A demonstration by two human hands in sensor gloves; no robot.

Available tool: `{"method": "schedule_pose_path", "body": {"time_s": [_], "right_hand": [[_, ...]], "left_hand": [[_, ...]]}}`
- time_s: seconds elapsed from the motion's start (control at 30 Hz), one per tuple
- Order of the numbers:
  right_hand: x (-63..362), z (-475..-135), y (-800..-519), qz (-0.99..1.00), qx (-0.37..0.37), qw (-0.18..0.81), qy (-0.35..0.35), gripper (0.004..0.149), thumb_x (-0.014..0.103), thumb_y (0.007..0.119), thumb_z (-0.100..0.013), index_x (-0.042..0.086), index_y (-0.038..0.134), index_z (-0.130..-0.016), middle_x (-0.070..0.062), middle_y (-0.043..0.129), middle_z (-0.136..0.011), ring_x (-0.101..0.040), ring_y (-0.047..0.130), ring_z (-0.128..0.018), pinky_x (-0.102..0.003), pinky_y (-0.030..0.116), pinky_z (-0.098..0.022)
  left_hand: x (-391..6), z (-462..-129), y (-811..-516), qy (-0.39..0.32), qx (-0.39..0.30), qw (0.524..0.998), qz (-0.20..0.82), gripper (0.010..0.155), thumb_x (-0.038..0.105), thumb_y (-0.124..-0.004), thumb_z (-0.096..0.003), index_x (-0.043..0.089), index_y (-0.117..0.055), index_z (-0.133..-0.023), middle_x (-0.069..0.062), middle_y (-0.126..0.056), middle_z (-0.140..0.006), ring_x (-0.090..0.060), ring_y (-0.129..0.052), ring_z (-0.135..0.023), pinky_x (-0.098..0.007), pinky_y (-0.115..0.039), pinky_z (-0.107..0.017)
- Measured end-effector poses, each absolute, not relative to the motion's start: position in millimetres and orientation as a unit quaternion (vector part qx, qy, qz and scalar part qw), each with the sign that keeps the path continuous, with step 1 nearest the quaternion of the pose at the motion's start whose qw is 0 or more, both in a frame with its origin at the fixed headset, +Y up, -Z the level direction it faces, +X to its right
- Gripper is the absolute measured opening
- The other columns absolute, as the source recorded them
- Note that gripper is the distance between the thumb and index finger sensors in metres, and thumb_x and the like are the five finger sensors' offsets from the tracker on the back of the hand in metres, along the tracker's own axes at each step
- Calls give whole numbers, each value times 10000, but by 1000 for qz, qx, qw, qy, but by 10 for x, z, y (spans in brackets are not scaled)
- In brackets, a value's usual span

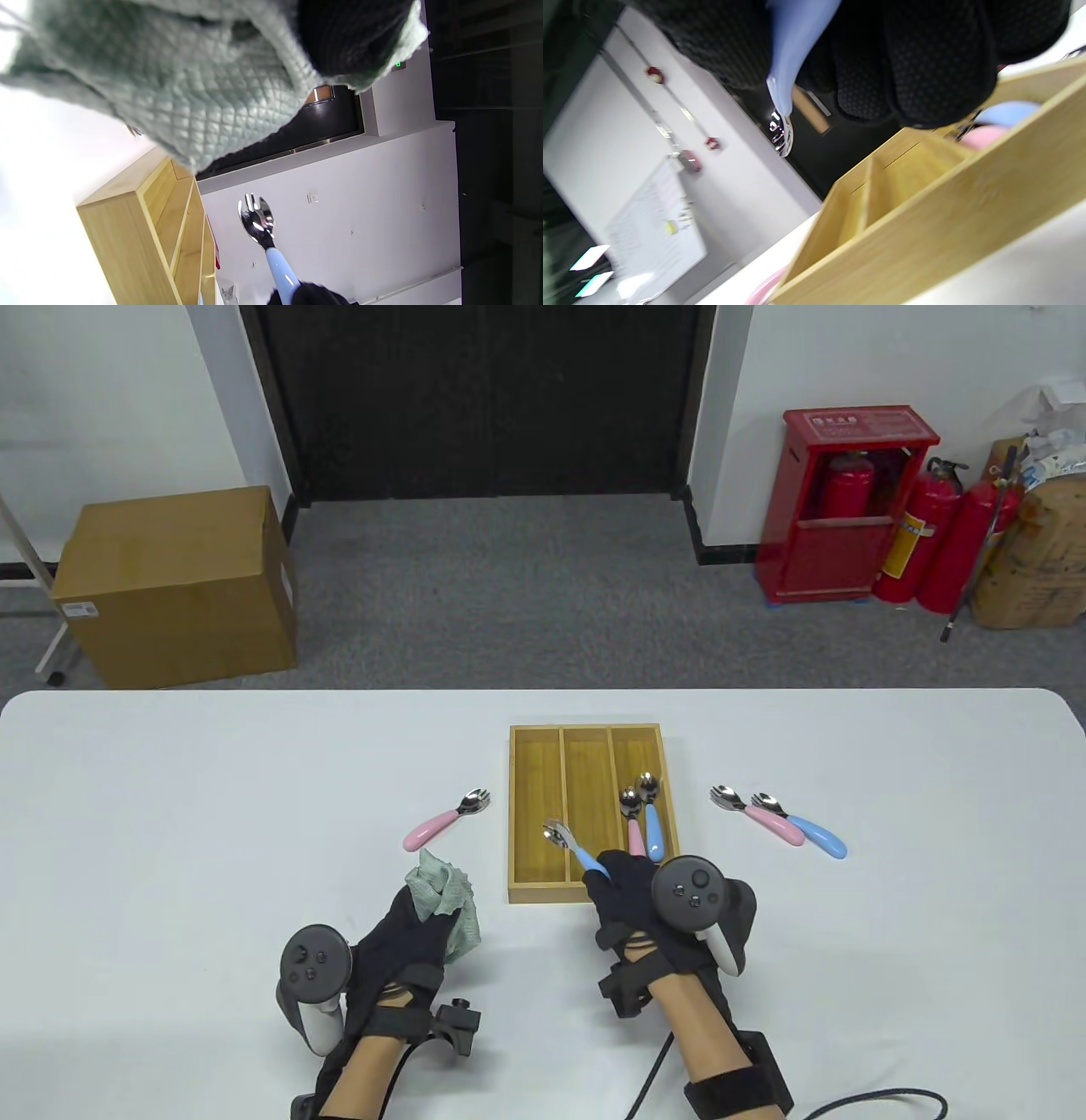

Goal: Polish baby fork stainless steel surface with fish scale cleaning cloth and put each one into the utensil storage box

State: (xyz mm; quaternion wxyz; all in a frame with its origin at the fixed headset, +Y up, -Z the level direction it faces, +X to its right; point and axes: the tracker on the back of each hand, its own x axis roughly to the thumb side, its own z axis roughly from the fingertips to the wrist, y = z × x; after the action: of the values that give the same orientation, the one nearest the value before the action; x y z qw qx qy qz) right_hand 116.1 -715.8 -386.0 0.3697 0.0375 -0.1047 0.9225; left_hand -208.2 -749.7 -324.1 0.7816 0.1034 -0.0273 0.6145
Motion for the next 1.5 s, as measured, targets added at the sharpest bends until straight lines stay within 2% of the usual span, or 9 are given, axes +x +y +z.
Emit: {"method": "schedule_pose_path", "body": {"time_s": [0.23,0.43,0.57,0.83,1.07,1.17,1.23,1.33,1.5], "right_hand": [[1092,-4202,-7148,948,-65,302,-77,440,387,837,-427,93,896,-748,-260,774,-844,-440,846,-586,-674,625,-517],[970,-4429,-7293,965,-121,228,-54,444,394,832,-429,92,896,-747,-230,673,-952,-461,755,-715,-685,541,-587],[860,-4542,-7374,964,-127,229,-48,445,386,834,-429,83,896,-748,-221,606,-1002,-476,686,-782,-689,481,-617],[736,-4696,-7409,972,-112,203,-23,456,373,832,-428,63,887,-758,-216,586,-1018,-485,661,-805,-692,460,-624],[639,-4817,-7518,981,-101,160,48,456,354,848,-418,43,898,-748,-194,528,-1052,-486,592,-855,-685,414,-639],[613,-4849,-7546,984,-94,149,40,441,338,848,-415,43,903,-739,-206,510,-1051,-487,587,-853,-684,410,-640],[624,-4869,-7529,985,-84,147,43,446,352,845,-414,65,890,-752,-212,513,-1051,-487,592,-852,-684,417,-640],[741,-4910,-7366,974,-79,214,17,454,354,843,-417,64,878,-765,-217,526,-1046,-484,607,-845,-684,427,-639],[1297,-4973,-7016,965,-115,233,-20,477,357,840,-421,68,846,-800,-222,540,-1044,-486,620,-841,-688,436,-638]], "left_hand": [[-2077,-3259,-7489,-33,91,775,625,472,442,-816,-511,194,-785,-912,-13,-996,-710,-227,-1044,-574,-523,-768,-573],[-2036,-3264,-7481,-44,84,777,622,477,446,-813,-512,192,-783,-915,-15,-996,-711,-229,-1042,-577,-525,-766,-575],[-2024,-3270,-7476,-51,80,775,624,479,448,-811,-515,194,-779,-919,-13,-995,-715,-227,-1041,-581,-523,-765,-577],[-2013,-3284,-7485,-53,74,775,625,480,451,-809,-517,194,-777,-921,-12,-992,-719,-228,-1039,-584,-524,-763,-580],[-2026,-3320,-7532,-47,69,779,622,480,449,-810,-515,191,-780,-919,-18,-995,-715,-232,-1039,-582,-528,-761,-578],[-2041,-3326,-7540,-45,69,779,622,482,449,-811,-514,188,-781,-918,-19,-995,-714,-236,-1039,-580,-529,-761,-577],[-2045,-3325,-7536,-44,71,779,621,481,448,-810,-514,188,-782,-917,-20,-995,-713,-235,-1040,-580,-530,-760,-576],[-2053,-3326,-7534,-47,73,781,619,482,447,-811,-514,186,-781,-917,-20,-996,-712,-237,-1040,-578,-530,-761,-575],[-2059,-3325,-7537,-54,76,787,610,482,447,-812,-512,183,-785,-915,-24,-998,-708,-238,-1042,-573,-532,-763,-571]]}}
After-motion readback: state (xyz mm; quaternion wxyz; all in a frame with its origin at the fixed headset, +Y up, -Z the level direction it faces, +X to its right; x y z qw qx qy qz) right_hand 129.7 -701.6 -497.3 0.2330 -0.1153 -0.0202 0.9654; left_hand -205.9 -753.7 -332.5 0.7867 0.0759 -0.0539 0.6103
